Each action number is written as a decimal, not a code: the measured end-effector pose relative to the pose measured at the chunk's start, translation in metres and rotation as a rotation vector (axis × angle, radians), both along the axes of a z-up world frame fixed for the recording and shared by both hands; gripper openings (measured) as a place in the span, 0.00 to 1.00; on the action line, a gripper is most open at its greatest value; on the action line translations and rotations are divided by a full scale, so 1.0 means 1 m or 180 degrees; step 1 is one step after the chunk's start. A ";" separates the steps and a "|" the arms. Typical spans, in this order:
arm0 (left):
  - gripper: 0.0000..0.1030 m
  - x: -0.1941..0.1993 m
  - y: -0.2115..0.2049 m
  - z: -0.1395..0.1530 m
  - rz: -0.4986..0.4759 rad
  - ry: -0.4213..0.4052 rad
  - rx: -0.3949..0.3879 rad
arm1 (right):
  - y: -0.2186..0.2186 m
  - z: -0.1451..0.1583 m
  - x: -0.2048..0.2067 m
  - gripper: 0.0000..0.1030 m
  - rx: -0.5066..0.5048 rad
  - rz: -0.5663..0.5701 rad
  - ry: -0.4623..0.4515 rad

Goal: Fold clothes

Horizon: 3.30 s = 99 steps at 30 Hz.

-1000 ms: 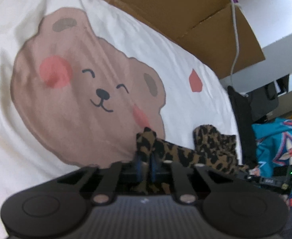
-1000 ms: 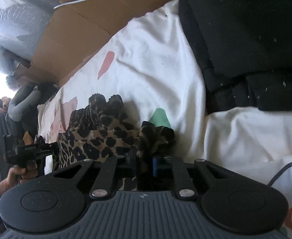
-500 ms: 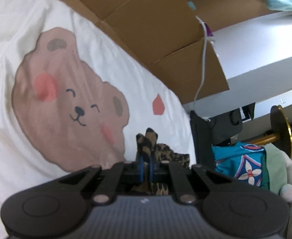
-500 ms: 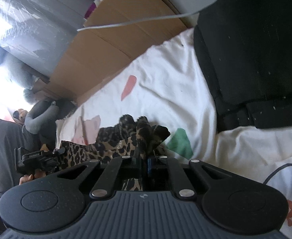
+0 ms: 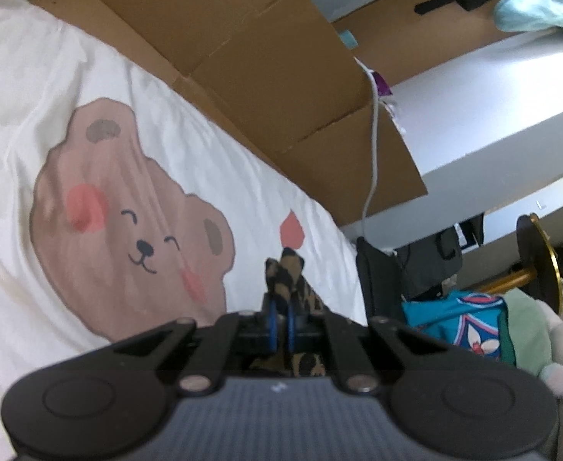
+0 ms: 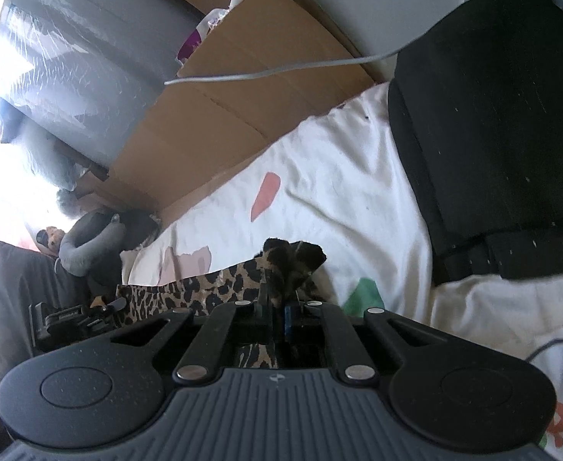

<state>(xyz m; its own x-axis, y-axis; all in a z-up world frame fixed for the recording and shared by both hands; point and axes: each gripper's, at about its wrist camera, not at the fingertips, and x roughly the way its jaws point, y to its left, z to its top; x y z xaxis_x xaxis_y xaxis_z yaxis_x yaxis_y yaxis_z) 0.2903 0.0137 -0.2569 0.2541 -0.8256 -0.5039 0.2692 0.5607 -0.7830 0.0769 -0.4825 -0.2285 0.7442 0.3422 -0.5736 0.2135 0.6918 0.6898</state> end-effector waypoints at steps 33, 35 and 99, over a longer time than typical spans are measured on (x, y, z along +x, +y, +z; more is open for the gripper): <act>0.51 -0.022 0.010 -0.047 -0.0060 0.0775 0.0005 | -0.034 -0.045 -0.018 0.62 0.0810 0.0027 0.0228; 0.51 -0.037 0.006 -0.049 -0.0142 0.0841 -0.0041 | -0.031 -0.049 -0.029 0.62 0.0839 0.0033 0.0271; 0.14 -0.088 -0.026 -0.113 -0.0375 0.1344 -0.0093 | 0.012 -0.112 -0.072 0.19 0.1348 -0.0228 0.0587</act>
